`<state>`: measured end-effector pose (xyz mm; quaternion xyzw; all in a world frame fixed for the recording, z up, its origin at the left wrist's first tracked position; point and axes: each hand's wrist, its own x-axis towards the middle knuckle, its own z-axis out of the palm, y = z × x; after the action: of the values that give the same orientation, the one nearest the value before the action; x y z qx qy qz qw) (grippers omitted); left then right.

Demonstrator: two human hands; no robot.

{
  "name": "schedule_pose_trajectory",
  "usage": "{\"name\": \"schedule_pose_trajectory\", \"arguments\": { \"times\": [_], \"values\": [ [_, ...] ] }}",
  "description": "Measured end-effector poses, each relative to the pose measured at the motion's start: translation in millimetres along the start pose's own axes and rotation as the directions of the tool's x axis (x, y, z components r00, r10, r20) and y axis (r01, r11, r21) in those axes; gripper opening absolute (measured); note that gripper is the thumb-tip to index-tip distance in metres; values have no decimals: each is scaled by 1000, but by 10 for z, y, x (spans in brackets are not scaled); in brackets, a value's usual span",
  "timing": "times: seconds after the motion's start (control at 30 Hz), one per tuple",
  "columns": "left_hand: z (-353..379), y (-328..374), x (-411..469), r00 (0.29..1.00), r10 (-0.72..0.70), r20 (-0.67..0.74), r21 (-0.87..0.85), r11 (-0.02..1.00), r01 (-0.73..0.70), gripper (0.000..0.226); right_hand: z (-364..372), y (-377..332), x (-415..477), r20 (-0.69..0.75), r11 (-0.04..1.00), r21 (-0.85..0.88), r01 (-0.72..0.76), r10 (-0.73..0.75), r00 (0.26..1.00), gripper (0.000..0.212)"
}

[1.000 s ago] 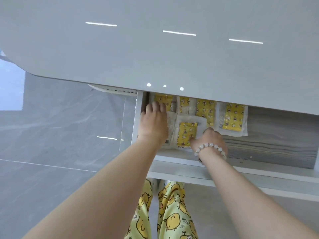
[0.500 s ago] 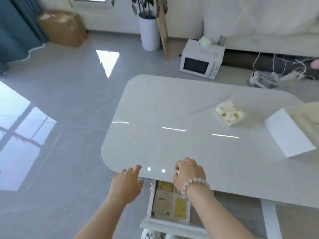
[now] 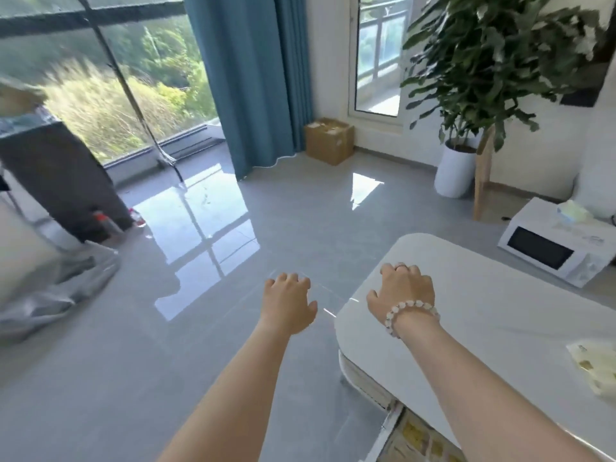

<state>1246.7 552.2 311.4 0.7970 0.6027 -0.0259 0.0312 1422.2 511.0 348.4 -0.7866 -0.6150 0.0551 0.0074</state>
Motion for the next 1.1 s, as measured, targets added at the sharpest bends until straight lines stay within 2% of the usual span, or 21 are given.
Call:
{"name": "schedule_pose_trajectory", "arguments": {
  "times": [0.1, 0.27, 0.47, 0.67, 0.93, 1.1],
  "values": [
    [-218, -586, -233, 992, -122, -42, 4, 993, 122, 44, -145, -617, -15, 12, 985, 15, 174, -174, 985, 42],
    [-354, -1518, -611, 953, -297, -65, -25, 955, 296, 50, -130, -1663, -160, 62, 898, 9, 439, -439, 896, 55],
    [-442, -2715, -1163, 902, -428, -61, -35, 904, 427, 48, -29, -2919, -347, 75, 840, 70, 538, -542, 837, 59],
    [-349, -3996, -1774, 764, -645, -28, 5, 764, 645, 48, 104, -4266, -491, 36, 732, 44, 679, -681, 732, 55],
    [-85, -5067, -2431, 610, -793, 8, 1, 610, 793, 39, 355, -5682, -870, 122, 587, 117, 801, -809, 575, 59],
    [22, -5552, -2739, 535, -845, 4, -24, 535, 845, 39, 451, -6412, -984, 118, 475, 79, 877, -878, 465, 60]
  ]
}}
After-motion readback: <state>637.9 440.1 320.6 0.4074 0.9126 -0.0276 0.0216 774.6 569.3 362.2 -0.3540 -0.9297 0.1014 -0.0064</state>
